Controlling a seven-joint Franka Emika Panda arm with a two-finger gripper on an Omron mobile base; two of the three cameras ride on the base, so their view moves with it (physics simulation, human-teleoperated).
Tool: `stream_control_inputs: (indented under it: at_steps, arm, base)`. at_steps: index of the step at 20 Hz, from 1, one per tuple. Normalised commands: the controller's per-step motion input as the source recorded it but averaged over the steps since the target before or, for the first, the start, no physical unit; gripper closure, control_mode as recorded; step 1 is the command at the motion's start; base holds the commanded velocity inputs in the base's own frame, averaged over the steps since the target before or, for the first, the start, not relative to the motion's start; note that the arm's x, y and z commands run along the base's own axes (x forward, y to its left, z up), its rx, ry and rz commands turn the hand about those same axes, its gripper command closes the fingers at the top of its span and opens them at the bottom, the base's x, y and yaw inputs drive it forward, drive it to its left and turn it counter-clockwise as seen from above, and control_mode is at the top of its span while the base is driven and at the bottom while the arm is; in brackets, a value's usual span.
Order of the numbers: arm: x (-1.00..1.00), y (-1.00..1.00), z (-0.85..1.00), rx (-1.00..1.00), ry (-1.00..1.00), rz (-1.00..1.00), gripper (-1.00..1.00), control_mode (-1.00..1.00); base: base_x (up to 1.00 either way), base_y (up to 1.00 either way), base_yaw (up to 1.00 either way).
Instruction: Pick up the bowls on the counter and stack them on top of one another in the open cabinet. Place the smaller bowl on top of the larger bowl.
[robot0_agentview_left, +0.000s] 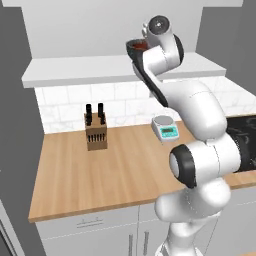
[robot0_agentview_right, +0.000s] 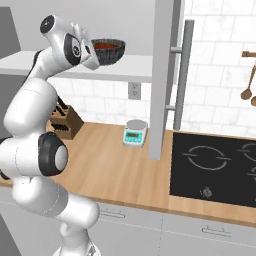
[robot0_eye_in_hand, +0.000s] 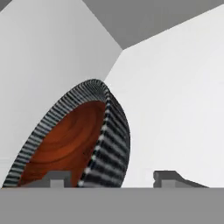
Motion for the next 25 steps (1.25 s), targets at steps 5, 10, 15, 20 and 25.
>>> stream_control_inputs:
  at_steps: [5,10,15,20,25]
  arm:
    - [-1.0,-0.13,-0.45,0.0,-0.28,0.0,-1.0,-1.0]
    - [-1.0,-0.38,-0.94,-0.01,-0.04,0.0,-1.0,-1.0]
    - [-1.0,-0.27,-1.0,-0.18,0.02,0.0,-1.0,-1.0]
    - [-1.0,-0.05,-1.0,-0.34,0.13,0.0,-1.0,-1.0]
    - [-0.6,-0.13,-0.6,-0.14,0.09,-0.01,-1.0,-1.0]
  base:
    - [0.0,0.0,0.0]
    - [0.0,0.0,0.0]
    - [0.0,0.0,0.0]
    - [0.0,0.0,0.0]
    - [0.0,0.0,0.0]
